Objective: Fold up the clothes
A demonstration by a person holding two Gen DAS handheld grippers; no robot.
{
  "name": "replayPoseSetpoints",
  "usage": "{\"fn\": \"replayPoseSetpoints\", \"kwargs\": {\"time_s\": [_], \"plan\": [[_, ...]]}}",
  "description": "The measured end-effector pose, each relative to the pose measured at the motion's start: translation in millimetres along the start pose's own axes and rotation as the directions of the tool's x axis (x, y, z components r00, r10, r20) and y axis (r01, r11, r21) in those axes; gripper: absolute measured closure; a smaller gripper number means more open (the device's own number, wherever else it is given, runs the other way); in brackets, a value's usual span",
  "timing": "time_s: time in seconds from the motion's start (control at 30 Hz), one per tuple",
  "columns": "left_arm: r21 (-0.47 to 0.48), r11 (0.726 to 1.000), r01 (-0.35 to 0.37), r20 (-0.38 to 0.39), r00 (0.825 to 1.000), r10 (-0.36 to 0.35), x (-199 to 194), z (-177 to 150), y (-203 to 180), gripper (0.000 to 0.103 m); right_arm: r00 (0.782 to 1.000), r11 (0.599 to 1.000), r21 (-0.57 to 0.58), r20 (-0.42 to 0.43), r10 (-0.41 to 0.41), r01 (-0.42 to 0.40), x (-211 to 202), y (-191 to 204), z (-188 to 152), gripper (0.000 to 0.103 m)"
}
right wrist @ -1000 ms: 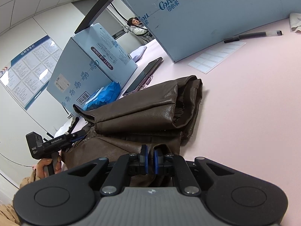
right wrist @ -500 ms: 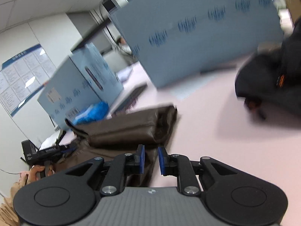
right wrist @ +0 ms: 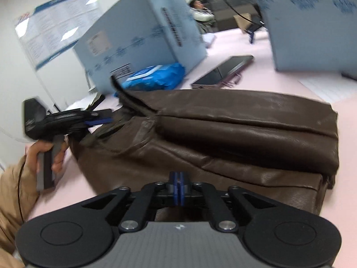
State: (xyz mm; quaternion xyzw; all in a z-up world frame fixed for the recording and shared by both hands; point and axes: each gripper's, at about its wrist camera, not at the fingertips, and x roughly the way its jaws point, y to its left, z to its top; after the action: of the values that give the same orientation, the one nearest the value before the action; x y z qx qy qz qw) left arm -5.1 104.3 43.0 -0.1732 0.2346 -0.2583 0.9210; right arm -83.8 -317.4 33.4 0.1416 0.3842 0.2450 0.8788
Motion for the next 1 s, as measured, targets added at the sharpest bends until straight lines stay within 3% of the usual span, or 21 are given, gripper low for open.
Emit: {"fn": "replayPoseSetpoints", "kwargs": {"time_s": [0.1,0.13,0.27,0.37,0.43,0.5,0.57,0.7,0.8,0.87,0.9,1.0], "plan": [[0.033,0.996,0.085,0.054,0.995,-0.087,-31.8,10.6,-8.6,0.055,1.0,1.0,-0.01,0.003,-0.03,0.03,5.5,2.8,3.5,0.103],[0.059,0.992,0.109,0.037,0.993,-0.111,-37.5,7.8,-13.3,0.053,1.0,0.999,-0.012,0.004,-0.031,0.031,6.0,2.3,3.7,0.103],[0.162,0.962,0.222,-0.108,0.973,-0.206,-49.1,-18.3,-30.6,0.049,1.0,1.0,0.021,0.003,-0.01,0.01,5.7,-3.8,3.4,0.103],[0.209,0.933,0.292,-0.241,0.94,-0.24,-43.6,-41.1,-38.5,0.049,1.0,1.0,0.031,0.001,-0.004,0.004,4.6,-4.9,3.2,0.103],[0.248,0.918,0.309,-0.279,0.93,-0.238,-40.5,-49.4,-44.3,0.049,1.0,1.0,0.021,-0.004,-0.011,0.011,4.2,-2.6,3.4,0.103],[0.308,0.91,0.276,-0.266,0.944,-0.196,-34.8,-53.1,-49.3,0.049,1.0,1.0,0.005,-0.011,-0.018,0.018,5.1,-0.2,4.7,0.103],[0.344,0.925,0.163,-0.227,0.97,-0.086,-19.0,-51.4,-50.0,0.049,1.0,1.0,0.006,-0.013,-0.018,0.018,4.8,0.1,5.0,0.103],[0.325,0.946,0.016,-0.219,0.974,0.059,12.9,-52.4,-41.7,0.049,1.0,1.0,0.017,-0.008,-0.006,0.006,4.2,-2.5,3.7,0.103],[0.209,0.978,0.021,-0.236,0.971,0.03,22.5,-49.8,-17.9,0.051,1.0,1.0,0.025,-0.003,0.014,-0.014,4.2,-6.7,2.3,0.103],[0.14,0.99,0.03,-0.23,0.973,0.003,23.1,-47.2,-4.5,0.06,1.0,0.999,0.026,-0.001,0.025,-0.025,4.2,-9.0,1.9,0.103],[0.12,0.992,0.028,-0.227,0.974,0.0,22.9,-46.7,-0.9,0.064,0.999,0.999,0.026,0.003,0.032,-0.032,4.4,-10.4,1.3,0.103],[0.114,0.993,0.025,-0.227,0.974,0.001,21.6,-44.8,-1.1,0.063,0.999,0.997,0.052,0.023,0.05,-0.051,2.3,-13.4,-1.4,0.103]]}}
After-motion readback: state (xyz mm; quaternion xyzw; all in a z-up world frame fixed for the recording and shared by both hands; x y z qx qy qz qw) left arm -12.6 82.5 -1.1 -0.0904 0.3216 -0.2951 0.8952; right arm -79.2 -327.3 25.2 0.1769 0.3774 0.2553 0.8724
